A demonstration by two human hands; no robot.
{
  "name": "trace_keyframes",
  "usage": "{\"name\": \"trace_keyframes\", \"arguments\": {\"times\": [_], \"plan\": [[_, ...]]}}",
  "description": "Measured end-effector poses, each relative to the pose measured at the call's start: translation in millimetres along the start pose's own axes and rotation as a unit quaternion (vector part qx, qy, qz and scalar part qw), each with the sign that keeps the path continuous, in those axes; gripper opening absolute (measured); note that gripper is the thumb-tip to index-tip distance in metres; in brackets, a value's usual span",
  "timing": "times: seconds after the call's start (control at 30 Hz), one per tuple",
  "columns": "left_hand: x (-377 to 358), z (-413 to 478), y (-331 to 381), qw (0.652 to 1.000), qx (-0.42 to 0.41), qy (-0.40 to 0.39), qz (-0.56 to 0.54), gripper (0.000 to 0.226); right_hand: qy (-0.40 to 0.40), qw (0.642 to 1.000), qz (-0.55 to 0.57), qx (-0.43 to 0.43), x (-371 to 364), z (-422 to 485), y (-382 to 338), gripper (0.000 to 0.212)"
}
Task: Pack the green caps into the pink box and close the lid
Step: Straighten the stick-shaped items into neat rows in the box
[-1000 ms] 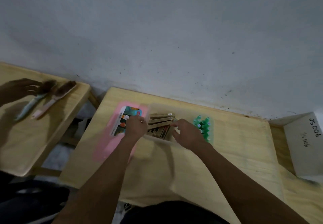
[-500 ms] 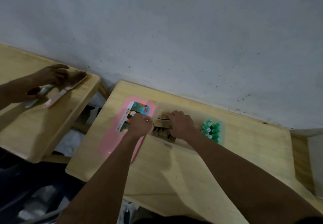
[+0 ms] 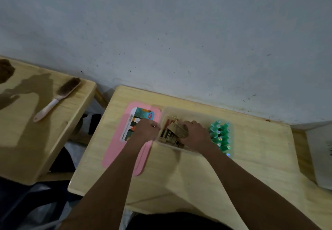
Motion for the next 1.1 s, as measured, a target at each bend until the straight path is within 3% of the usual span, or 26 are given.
{"name": "trace_keyframes", "arguments": {"times": [0.07, 0.2, 0.33, 0.5, 0.73, 0.9, 1.1], "plan": [[0, -2, 1, 1.0, -0.001, 0.001, -0.004, 0.013, 0.01, 0.999, 0.037, -0.034, 1, -5, 5, 0.068], [1, -4, 5, 1.0, -0.021, 0.016, -0.007, 0.017, 0.052, 0.989, 0.116, -0.078, 4, -14, 10, 0.067], [0, -5, 9, 0.998, -0.046, 0.026, 0.015, 0.021, 0.109, 0.988, 0.088, -0.067, 13, -19, 1, 0.045], [-1, -13, 14, 0.991, -0.081, 0.064, 0.084, 0.025, 0.123, 0.985, 0.081, -0.086, 13, -21, -3, 0.024], [-1, -13, 14, 0.987, -0.096, 0.077, 0.103, 0.027, 0.149, 0.964, 0.191, -0.108, 17, -34, 6, 0.026], [0, -12, 14, 0.985, -0.11, 0.087, 0.104, 0.027, 0.174, 0.961, 0.199, -0.08, 26, -40, -6, 0.025], [-2, -11, 12, 0.986, -0.109, 0.086, 0.095, 0.027, 0.109, 0.96, 0.253, -0.046, 10, -29, -31, 0.025]]}}
Point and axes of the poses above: each hand's wrist, its own z-axis towards the middle knuckle, its own x-axis out of the back of the hand, y = z × x, the point moved 8 cm from there along z, towards the middle knuckle, and after that the axes turned 6 degrees about z, right-handed, at the moved point
